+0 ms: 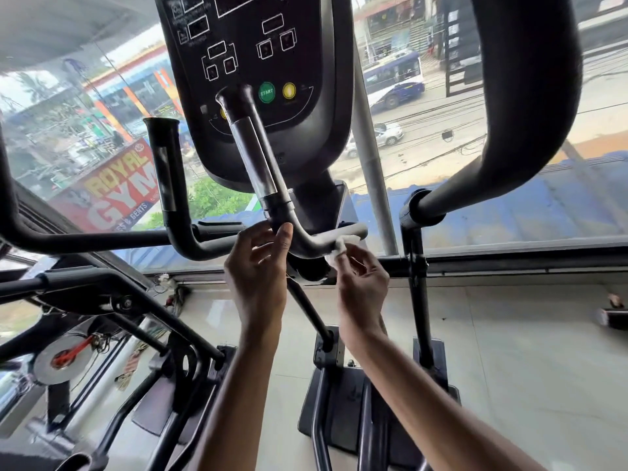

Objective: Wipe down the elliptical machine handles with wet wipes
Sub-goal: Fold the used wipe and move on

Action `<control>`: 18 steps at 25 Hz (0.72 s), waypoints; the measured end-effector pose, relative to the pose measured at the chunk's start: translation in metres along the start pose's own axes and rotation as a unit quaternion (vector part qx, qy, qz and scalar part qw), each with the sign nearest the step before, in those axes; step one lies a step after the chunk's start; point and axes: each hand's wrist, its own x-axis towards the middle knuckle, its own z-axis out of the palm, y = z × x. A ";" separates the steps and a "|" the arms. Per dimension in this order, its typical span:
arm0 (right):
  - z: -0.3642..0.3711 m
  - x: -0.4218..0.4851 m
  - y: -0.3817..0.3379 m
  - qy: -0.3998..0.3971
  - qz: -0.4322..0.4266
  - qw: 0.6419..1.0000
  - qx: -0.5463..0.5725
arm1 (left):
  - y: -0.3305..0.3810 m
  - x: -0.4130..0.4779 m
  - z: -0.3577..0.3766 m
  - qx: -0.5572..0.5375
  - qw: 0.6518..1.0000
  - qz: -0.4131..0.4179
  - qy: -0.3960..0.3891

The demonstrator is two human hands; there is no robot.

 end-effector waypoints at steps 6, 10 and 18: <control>-0.002 0.019 0.016 0.026 -0.020 0.997 -0.069 | -0.001 -0.008 0.008 0.003 0.999 -0.005 0.044; -0.003 0.007 0.013 0.009 -0.088 0.992 -0.090 | -0.003 -0.008 0.009 0.010 0.998 -0.008 0.054; -0.010 0.066 0.032 0.069 -0.011 0.989 -0.131 | -0.001 -0.021 0.027 0.023 0.992 -0.001 0.126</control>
